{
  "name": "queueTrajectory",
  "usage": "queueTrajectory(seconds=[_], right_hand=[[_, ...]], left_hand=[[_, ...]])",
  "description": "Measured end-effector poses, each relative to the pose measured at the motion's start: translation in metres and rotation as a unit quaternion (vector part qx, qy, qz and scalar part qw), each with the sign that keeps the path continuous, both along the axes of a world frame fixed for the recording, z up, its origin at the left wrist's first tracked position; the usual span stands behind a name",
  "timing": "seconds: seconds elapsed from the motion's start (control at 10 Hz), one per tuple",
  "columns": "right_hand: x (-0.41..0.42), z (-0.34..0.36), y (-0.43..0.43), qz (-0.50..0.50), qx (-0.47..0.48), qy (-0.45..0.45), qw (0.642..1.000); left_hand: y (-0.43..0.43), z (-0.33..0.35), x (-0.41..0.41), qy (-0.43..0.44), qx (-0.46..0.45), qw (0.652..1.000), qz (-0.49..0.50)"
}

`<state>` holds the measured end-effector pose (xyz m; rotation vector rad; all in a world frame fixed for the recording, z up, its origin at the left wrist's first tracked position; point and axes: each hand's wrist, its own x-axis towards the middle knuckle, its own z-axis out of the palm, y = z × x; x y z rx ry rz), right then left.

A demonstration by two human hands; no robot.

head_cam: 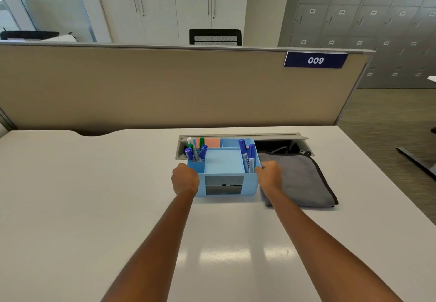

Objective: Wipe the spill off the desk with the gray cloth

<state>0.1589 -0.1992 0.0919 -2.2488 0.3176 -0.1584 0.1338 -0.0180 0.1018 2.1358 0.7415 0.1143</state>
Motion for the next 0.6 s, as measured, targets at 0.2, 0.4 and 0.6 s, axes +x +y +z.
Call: queueTrajectory(seconds=[0.2,0.4,0.6], right_hand=[[0.0,-0.001,-0.002,0.002,-0.007,0.012,1.0],[-0.008,-0.003,0.001,0.014,0.002,-0.013,1.0],[-0.026,-0.011,-0.001,0.002,-0.037,-0.031,0.999]], left_hand=[[-0.002,0.0,-0.001,0.0,0.006,1.0,0.0],[-0.004,-0.001,-0.005,-0.007,0.005,1.0,0.008],[-0.002,-0.025,-0.016,-0.045,0.076,0.996,-0.021]])
